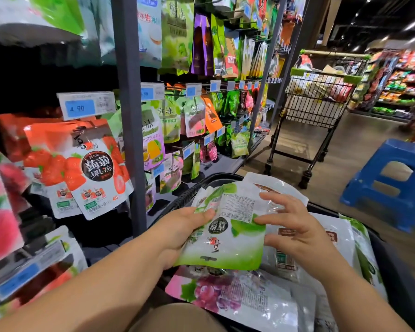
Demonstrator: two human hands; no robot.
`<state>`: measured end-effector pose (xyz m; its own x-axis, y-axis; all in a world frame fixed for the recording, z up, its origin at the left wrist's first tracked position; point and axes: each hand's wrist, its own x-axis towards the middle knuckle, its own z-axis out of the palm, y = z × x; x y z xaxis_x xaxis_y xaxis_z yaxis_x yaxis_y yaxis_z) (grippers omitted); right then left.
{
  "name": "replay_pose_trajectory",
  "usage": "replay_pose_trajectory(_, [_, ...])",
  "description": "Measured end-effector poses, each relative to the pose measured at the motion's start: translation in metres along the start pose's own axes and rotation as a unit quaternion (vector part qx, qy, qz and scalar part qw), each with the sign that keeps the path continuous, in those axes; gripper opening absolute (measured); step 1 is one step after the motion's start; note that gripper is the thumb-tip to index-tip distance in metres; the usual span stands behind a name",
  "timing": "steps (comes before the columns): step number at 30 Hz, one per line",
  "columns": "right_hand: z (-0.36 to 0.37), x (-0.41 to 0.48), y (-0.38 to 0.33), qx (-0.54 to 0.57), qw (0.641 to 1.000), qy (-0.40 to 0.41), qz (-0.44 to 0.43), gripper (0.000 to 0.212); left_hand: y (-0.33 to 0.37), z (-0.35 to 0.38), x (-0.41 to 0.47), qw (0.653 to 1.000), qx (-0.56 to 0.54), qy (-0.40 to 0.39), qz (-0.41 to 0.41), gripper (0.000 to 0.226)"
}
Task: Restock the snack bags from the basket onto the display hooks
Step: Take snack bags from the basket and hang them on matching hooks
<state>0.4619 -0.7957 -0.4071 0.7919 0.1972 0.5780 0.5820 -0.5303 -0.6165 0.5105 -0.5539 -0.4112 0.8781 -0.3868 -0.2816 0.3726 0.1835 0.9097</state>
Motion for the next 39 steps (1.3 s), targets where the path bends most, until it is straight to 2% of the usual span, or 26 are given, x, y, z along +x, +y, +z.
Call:
replay_pose_trajectory(4, [0.007,-0.001,-0.003,-0.016,0.999,0.031,-0.037,0.031,-0.001,0.003,-0.004,0.999,-0.016,-0.026,-0.045,0.049])
replay_pose_trajectory(9, [0.013,-0.006,-0.008,-0.023,0.997,0.072,-0.022,0.030,0.005,0.009,-0.009,0.996,-0.037,-0.008,-0.087,0.043])
replay_pose_trajectory(12, [0.014,-0.008,-0.014,0.016,0.989,0.144,0.034,0.033,0.007,0.007,-0.010,0.994,-0.069,-0.023,-0.076,0.057])
replay_pose_trajectory(14, [0.012,-0.008,-0.017,0.024,0.975,0.208,0.072,0.026,0.007,0.007,-0.010,0.995,-0.075,-0.026,-0.064,0.071])
replay_pose_trajectory(15, [0.010,-0.007,-0.019,0.026,0.969,0.231,0.088,0.023,0.007,0.010,-0.011,0.996,-0.068,-0.013,-0.049,0.070])
replay_pose_trajectory(18, [0.011,-0.003,-0.019,0.089,0.950,0.257,0.151,0.024,-0.004,0.017,-0.012,0.999,0.022,0.025,0.035,0.066])
replay_pose_trajectory(21, [0.021,0.000,-0.022,0.208,0.922,0.248,0.214,0.022,-0.013,0.029,-0.018,0.994,0.098,-0.030,0.044,0.080])
replay_pose_trajectory(25, [0.034,0.004,-0.019,0.293,0.881,0.253,0.272,0.019,-0.017,0.037,-0.020,0.994,0.037,-0.105,0.016,0.045])
replay_pose_trajectory(27, [0.038,0.005,-0.016,0.294,0.880,0.238,0.289,0.019,-0.021,0.035,-0.018,0.994,0.032,-0.104,0.024,0.047])
replay_pose_trajectory(30, [0.030,0.010,-0.017,0.252,0.902,0.201,0.288,0.020,-0.027,0.028,-0.017,0.996,0.018,-0.078,0.048,0.063])
replay_pose_trajectory(32, [0.009,0.012,-0.019,0.197,0.919,0.230,0.251,0.015,-0.030,0.025,-0.017,0.995,0.025,-0.066,0.066,0.076])
replay_pose_trajectory(34, [-0.022,0.010,-0.016,0.108,0.921,0.294,0.231,0.015,-0.031,0.023,-0.017,0.995,0.008,-0.063,0.077,0.058])
replay_pose_trajectory(36, [-0.055,0.000,-0.004,0.005,0.902,0.343,0.263,0.014,-0.030,0.023,-0.017,0.995,-0.008,-0.064,0.076,0.048])
replay_pose_trajectory(37, [-0.070,-0.005,0.006,-0.049,0.888,0.346,0.298,0.013,-0.030,0.022,-0.016,0.994,-0.012,-0.074,0.075,0.055])
replay_pose_trajectory(39, [-0.098,-0.014,0.026,-0.149,0.858,0.302,0.388,0.018,-0.033,0.019,-0.013,0.994,-0.006,-0.083,0.070,0.085])
